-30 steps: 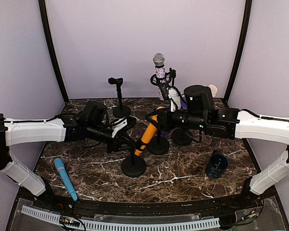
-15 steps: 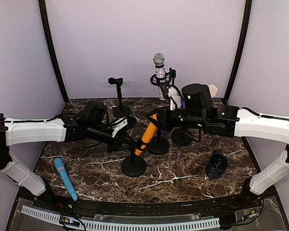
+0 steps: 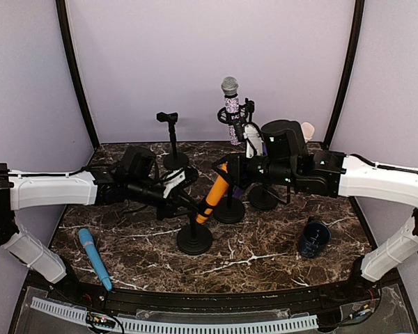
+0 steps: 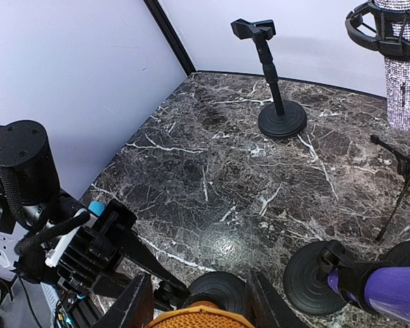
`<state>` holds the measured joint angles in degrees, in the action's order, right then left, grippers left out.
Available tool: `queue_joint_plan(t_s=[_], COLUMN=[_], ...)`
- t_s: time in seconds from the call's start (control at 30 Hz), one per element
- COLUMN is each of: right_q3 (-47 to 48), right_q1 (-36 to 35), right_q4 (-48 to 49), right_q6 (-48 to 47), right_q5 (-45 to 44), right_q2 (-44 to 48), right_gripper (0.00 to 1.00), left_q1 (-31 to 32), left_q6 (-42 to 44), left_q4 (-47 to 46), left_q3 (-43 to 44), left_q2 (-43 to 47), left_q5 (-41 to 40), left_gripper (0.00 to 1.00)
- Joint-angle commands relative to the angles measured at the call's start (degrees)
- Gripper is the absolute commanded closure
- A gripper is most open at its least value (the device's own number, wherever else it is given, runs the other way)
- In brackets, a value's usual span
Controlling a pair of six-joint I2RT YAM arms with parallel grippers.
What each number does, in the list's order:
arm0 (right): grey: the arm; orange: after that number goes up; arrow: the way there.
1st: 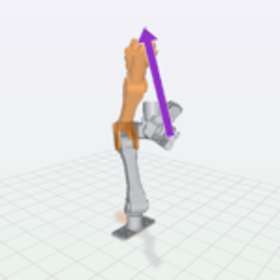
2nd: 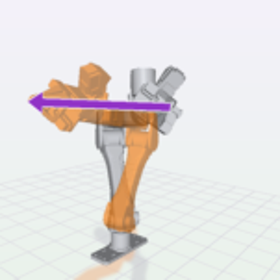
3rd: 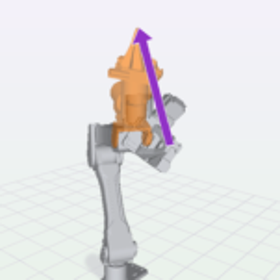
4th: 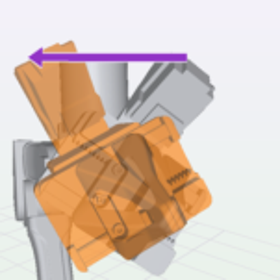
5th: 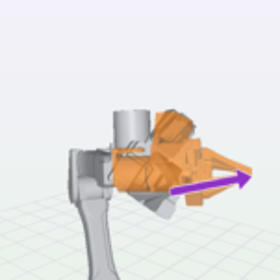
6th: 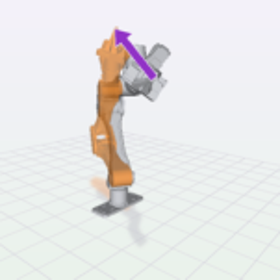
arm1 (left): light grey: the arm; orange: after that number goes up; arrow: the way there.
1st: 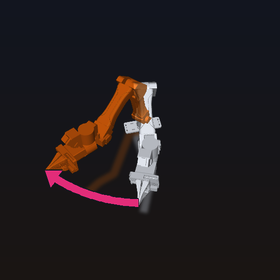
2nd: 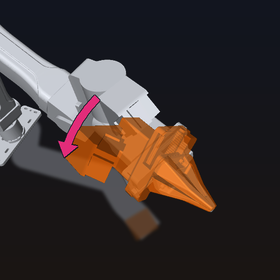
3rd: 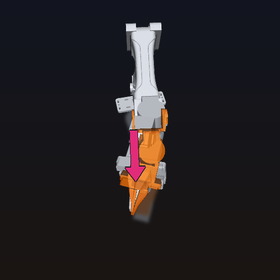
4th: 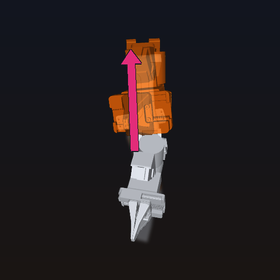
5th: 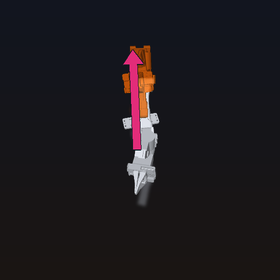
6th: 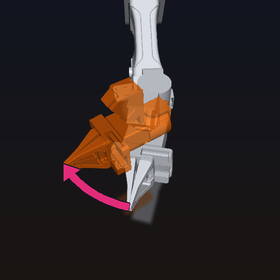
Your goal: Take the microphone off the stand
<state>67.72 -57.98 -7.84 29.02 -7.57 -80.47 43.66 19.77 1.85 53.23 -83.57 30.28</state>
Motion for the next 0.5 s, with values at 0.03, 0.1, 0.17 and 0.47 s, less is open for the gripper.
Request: queue_joint_plan(t_s=[0.03, 0.1, 0.17, 0.47], right_q3=[3.5, 4.0, 4.5, 4.0], right_q1=[0.7, 0.7, 0.7, 0.7], right_q4=[2.7, 2.3, 1.8, 3.5], right_q6=[1.0, 1.3, 1.5, -0.2], right_q5=[-5.3, -5.9, -6.5, -3.8], right_q2=[0.6, 0.5, 0.2, 1.3], right_gripper=[0.64, 0.64, 0.64, 0.63], left_q1=[-0.6, -0.6, -0.6, -0.5], left_q6=[0.7, 0.7, 0.7, 0.9], left_q4=[5.4, 5.4, 5.4, 5.5], left_q3=[-0.5, -0.5, -0.4, -0.5], left_q2=[-1.6, -1.8, -1.9, -1.9], left_q5=[-3.2, -3.1, -3.1, -3.8], left_gripper=[1.00, 1.00, 1.00, 1.00])
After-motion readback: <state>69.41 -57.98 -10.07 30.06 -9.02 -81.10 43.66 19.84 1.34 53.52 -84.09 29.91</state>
